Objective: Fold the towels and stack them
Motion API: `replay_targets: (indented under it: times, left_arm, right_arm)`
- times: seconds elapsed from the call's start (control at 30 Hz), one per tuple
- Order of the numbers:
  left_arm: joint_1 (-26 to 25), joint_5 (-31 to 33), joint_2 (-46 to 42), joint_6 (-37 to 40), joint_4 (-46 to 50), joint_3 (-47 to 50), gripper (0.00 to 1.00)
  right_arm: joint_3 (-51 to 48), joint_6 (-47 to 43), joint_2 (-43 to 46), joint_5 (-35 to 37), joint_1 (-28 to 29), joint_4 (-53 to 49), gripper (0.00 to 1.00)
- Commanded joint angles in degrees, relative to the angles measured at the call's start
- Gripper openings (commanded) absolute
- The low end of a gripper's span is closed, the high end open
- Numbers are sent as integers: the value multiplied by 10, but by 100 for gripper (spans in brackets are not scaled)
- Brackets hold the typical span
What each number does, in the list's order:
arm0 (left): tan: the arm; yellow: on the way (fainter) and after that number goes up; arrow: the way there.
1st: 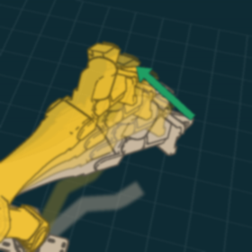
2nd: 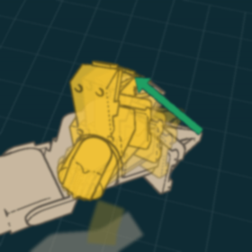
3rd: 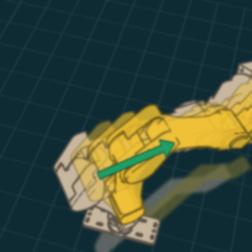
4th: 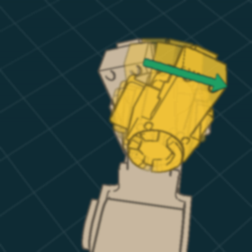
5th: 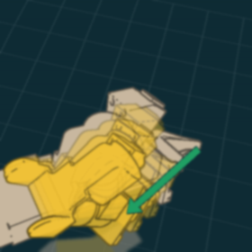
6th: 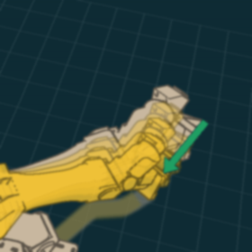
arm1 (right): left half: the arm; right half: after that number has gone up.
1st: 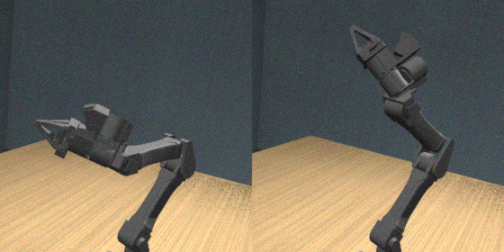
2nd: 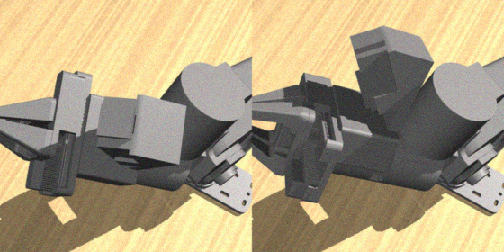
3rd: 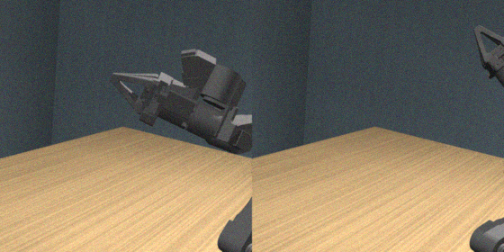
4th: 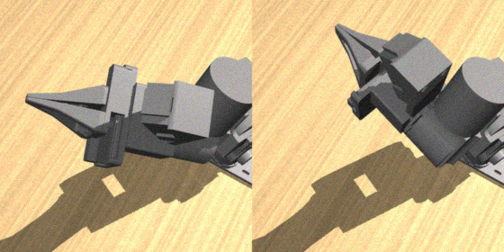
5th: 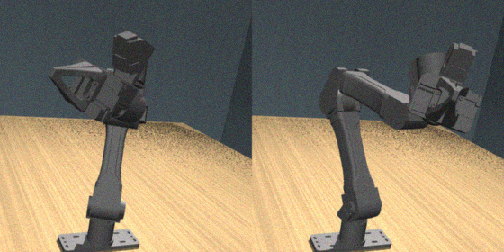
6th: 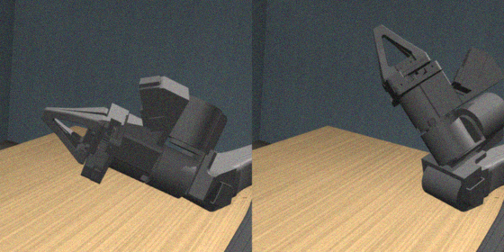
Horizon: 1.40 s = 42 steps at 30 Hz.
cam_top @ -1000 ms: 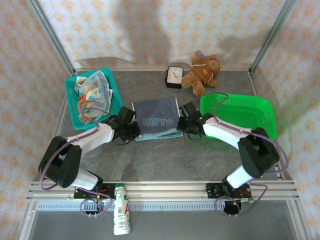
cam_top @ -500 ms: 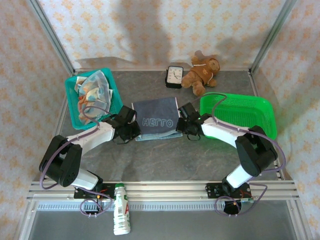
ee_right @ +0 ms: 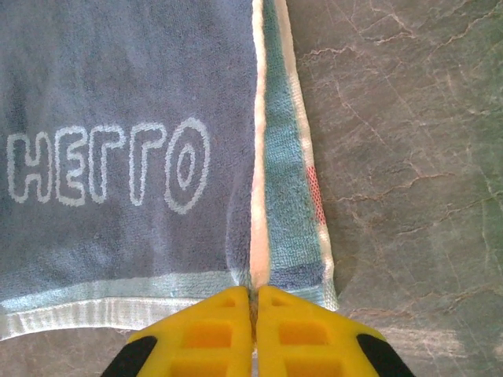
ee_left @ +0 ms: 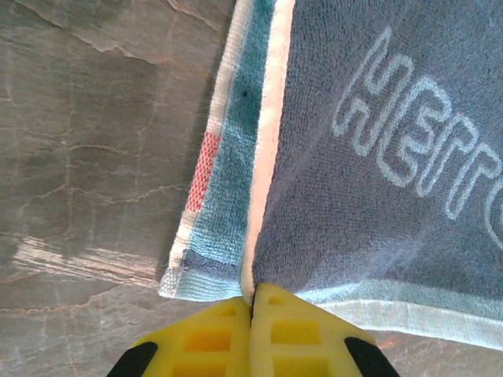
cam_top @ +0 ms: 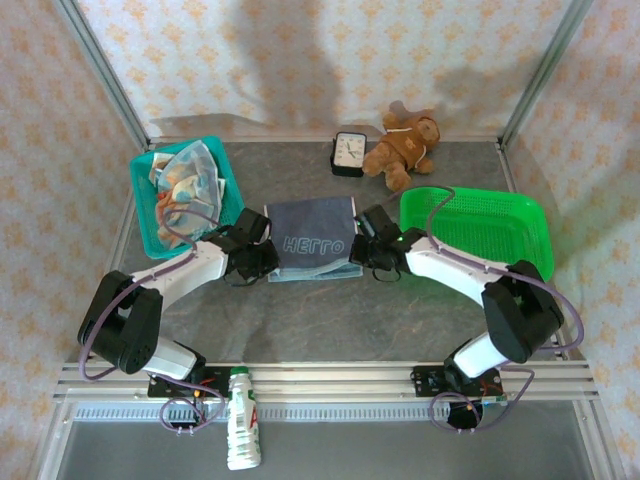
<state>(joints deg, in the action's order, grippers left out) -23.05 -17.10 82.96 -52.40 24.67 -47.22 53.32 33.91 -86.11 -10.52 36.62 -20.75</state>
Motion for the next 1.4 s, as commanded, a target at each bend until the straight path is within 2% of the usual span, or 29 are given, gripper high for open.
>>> replay_targets:
  times: [0.0,0.2,0.4,0.5,0.6,0.67,0.7,0.8,0.93,1.03,1.3,1.37]
  left_arm:
    - [8,16,-13,12,20,-11,0]
    - [6,-1,4,-1,-15,12,0]
    - [6,15,11,16,-4,19,0]
    - [5,16,13,25,1,19,15]
    - [6,29,12,36,21,11,36]
    - [6,42,8,50,43,3,51]
    - [6,48,6,57,55,-2,52]
    - [6,66,-3,74,78,-14,52]
    - [6,55,0,88,72,-20,50]
    - [6,38,6,95,56,-17,43]
    - [1,9,50,105,39,-11,33]
    - [-1,8,54,105,38,-9,27]
  right_arm:
    - [-18,17,16,7,4,-9,9]
    - [-32,24,-9,0,8,17,10]
    - [-37,27,-29,-6,14,29,14]
    - [-43,27,-27,-11,16,30,21]
    - [-48,25,-17,-8,17,21,32]
    - [-48,19,-5,4,16,6,36]
    - [-49,15,2,11,17,-1,37]
    - [-48,1,16,35,17,-24,42]
    - [-43,-8,16,51,16,-33,41]
    - [-35,-9,3,46,17,-28,39]
    - [-27,-8,-20,37,17,-14,38]
    - [-29,-6,-24,34,16,-11,38]
